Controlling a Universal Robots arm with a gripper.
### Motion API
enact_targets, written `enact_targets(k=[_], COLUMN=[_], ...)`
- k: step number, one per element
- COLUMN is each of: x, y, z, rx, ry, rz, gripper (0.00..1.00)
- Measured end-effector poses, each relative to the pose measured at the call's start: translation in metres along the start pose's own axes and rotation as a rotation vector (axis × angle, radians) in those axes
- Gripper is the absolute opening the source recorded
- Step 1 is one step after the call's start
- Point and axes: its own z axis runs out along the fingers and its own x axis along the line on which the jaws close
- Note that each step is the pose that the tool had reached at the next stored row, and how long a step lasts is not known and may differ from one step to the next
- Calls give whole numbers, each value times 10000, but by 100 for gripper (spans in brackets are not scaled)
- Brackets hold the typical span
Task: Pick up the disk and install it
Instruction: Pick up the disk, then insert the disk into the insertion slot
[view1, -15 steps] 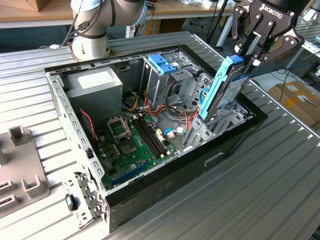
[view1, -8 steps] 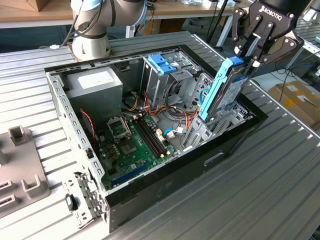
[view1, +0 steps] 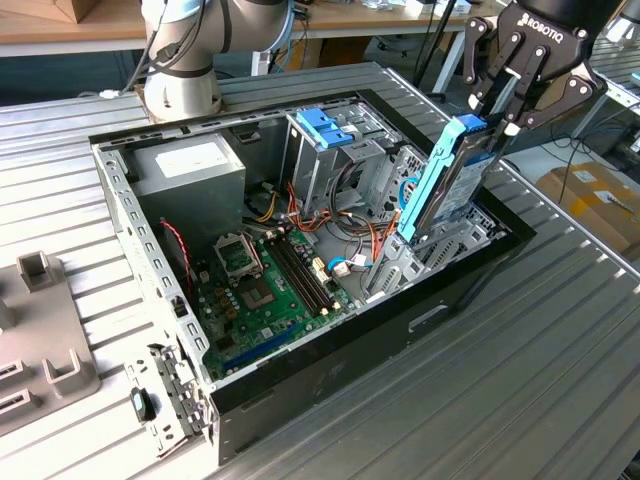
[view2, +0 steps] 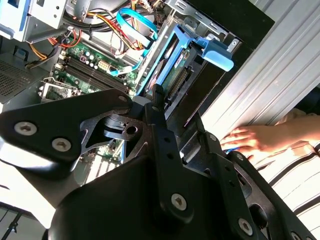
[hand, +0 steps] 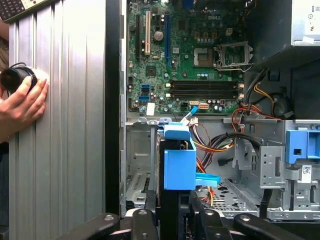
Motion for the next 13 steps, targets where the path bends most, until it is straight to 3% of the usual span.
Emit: enact_targets(k=[13], x=[-1], y=[-3], z=[47], rx=[0], ry=[2], rz=[0], gripper=[35])
